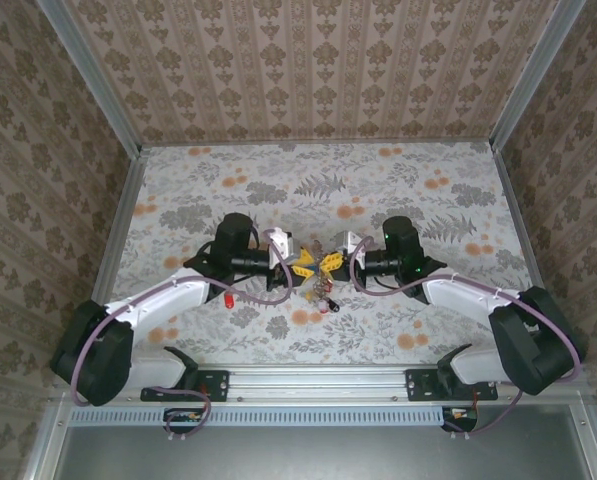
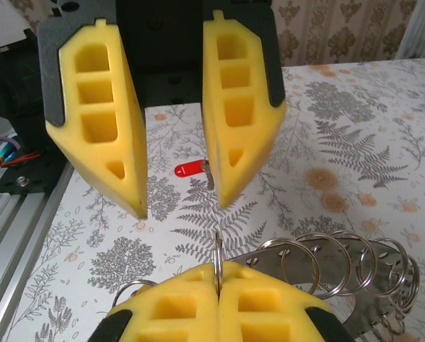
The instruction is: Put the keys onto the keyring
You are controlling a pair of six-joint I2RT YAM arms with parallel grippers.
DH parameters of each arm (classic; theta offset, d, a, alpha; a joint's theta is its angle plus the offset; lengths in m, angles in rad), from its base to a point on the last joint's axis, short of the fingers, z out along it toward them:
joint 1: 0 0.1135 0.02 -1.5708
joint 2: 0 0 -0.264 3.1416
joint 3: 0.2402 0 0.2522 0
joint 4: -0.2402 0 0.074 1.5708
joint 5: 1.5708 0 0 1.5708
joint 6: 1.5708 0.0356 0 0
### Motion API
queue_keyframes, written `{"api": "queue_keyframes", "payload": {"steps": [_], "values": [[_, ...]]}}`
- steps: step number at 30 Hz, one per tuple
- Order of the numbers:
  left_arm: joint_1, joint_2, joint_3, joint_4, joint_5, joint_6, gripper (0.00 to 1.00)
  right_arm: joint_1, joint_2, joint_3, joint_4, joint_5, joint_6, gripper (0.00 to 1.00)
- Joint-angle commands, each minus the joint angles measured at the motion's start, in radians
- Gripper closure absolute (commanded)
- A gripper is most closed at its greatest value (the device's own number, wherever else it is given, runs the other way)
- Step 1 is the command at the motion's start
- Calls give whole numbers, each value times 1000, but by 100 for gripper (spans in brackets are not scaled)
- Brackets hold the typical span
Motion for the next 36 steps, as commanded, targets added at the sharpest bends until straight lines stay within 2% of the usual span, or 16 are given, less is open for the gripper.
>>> {"api": "queue_keyframes", "payload": {"steps": [1,11,18,26,29,32,36], "values": [[-11,21,4,35,-23,53,67,-5,15,57,-27,-78,-45,100],[-22,67,17,28,-68,100,70,-4,40,100,-83,-94,-79,100],[-22,89,46,30,-39,100,75,-3,98,133,-144,-97,-118,100],[-22,98,68,-4,-35,122,90,-2,123,166,-188,-100,-142,100],[-22,101,75,-28,-40,135,92,2,124,175,-201,-100,-143,100],[-22,96,74,-31,-57,143,100,8,122,181,-220,-88,-144,96],[-22,77,62,-22,-92,146,100,8,96,167,-243,-23,-151,88]]}}
